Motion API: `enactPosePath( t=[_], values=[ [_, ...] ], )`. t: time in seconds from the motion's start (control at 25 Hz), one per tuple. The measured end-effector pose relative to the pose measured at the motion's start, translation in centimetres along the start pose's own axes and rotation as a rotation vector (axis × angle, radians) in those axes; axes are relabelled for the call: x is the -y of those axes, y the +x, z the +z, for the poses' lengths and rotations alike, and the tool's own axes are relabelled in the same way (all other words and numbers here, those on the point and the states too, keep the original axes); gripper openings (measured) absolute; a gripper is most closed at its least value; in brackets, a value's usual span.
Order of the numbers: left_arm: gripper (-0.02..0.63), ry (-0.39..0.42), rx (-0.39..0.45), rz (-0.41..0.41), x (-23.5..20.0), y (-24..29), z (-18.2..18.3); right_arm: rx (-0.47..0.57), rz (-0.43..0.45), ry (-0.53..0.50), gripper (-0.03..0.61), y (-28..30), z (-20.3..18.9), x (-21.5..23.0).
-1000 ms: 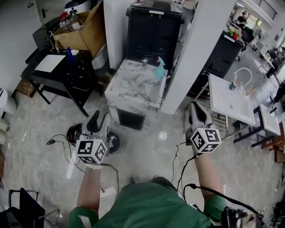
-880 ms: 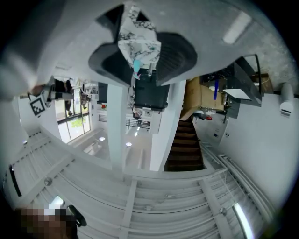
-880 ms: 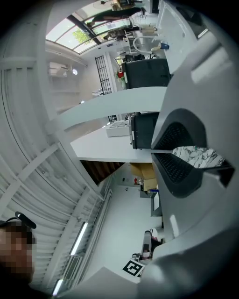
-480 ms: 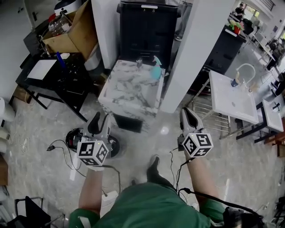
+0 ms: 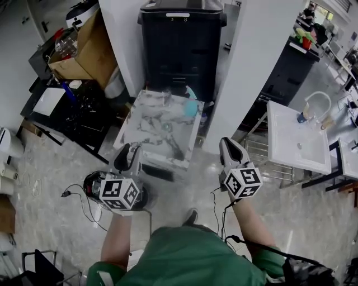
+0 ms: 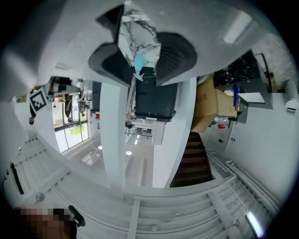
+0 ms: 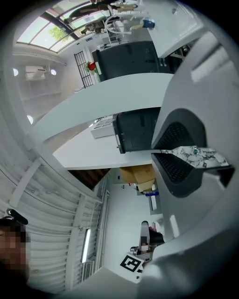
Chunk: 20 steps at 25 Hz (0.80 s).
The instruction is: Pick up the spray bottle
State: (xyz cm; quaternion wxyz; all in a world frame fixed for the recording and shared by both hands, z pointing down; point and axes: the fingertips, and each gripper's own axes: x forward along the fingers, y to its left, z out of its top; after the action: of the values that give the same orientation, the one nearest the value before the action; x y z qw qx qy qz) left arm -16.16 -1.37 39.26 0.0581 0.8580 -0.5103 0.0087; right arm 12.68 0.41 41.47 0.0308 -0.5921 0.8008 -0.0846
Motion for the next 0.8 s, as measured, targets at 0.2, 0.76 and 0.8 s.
enactPosePath(
  t=[0.2, 0.76, 0.8],
  values=[
    [0.167, 0.006, -0.012, 0.009, 0.8, 5.3, -0.2, -0.016, 0.030, 0.016, 0.021, 3.6, -0.3, 3.2],
    [0.167, -0.041, -0.058, -0.034, -5.3, 17.1, -2.2, -0.128, 0.017, 0.062, 0.089, 17.5, -4.0, 6.7],
    [0.167, -0.042, -0.059, -0.043, -5.8, 17.9, -2.2, -0.131, 0.010, 0.064, 0.091, 18.5, -4.1, 6.8]
  ],
)
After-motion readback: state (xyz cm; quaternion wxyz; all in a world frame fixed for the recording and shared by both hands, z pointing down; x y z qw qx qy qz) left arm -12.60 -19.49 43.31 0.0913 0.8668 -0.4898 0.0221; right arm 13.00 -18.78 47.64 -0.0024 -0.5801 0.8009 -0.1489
